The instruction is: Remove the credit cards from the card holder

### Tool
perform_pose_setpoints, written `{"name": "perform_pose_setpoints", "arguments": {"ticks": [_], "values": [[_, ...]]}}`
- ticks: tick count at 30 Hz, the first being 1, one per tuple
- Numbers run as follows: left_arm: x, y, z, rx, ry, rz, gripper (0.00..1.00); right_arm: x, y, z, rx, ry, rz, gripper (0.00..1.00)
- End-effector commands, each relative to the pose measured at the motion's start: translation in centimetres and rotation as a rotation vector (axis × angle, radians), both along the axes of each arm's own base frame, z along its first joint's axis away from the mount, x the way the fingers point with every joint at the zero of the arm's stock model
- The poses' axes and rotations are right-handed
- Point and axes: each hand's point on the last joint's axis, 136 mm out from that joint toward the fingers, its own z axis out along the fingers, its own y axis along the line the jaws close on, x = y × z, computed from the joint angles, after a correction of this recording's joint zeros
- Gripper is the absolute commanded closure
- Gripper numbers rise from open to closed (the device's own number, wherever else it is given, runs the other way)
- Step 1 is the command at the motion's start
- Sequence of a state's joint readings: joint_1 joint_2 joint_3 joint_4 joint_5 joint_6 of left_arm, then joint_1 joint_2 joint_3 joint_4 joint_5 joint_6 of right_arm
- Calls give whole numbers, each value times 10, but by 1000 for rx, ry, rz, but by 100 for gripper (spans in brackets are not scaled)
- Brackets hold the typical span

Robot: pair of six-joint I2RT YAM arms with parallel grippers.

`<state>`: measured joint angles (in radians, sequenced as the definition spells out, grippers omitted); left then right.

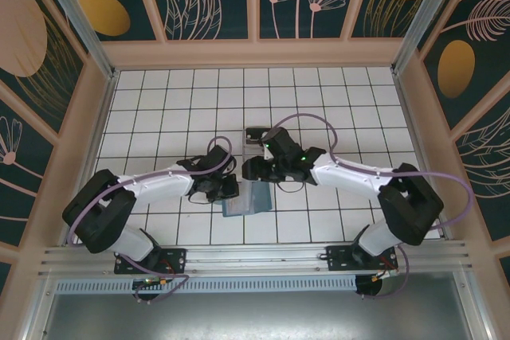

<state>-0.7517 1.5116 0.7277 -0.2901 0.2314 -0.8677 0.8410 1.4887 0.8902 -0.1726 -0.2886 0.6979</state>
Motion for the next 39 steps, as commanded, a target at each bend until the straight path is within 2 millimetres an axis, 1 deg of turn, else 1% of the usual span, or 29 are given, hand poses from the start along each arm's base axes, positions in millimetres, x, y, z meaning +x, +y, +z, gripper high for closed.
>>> {"name": "perform_pose_setpoints", "arguments": {"ticks": [1, 8, 12, 15, 18, 19, 21, 23, 25, 27, 31, 34, 35, 39], "values": [[1, -3, 4, 21, 18, -39, 88, 0, -24, -8, -41, 3, -50, 44], [7, -8, 9, 42, 23, -59, 88, -1, -40, -9, -18, 3, -80, 44], [8, -20, 10, 29, 30, -77, 87, 0, -44, -8, -15, -5, -83, 44], [5, -33, 9, 25, 38, -108, 87, 1, -48, -5, -17, -16, -86, 44], [4, -51, 13, 5, 32, -141, 87, 2, -53, -4, -21, -23, -95, 44], [2, -54, 13, 2, 33, -151, 87, 2, -54, -4, -20, -26, -98, 44], [6, -71, 26, -40, 4, -176, 87, 2, -58, -1, -16, -33, -111, 44], [5, -80, 33, -79, -6, -195, 87, 4, -60, 4, -8, -44, -123, 45], [3, -85, 36, -107, -9, -208, 86, 5, -63, 8, -4, -54, -133, 45], [3, -83, 36, -104, -14, -205, 85, 5, -63, 11, 5, -55, -137, 45], [7, -69, 37, -42, -48, -179, 85, 4, -55, 17, 35, -42, -118, 50], [11, -60, 41, -15, -80, -146, 86, 2, -44, 20, 48, -35, -88, 52], [8, -52, 35, 1, -74, -135, 86, 1, -38, 21, 51, -28, -73, 52], [6, -34, 30, 19, -76, -87, 86, -5, -17, 18, 48, -4, -16, 54]]}}
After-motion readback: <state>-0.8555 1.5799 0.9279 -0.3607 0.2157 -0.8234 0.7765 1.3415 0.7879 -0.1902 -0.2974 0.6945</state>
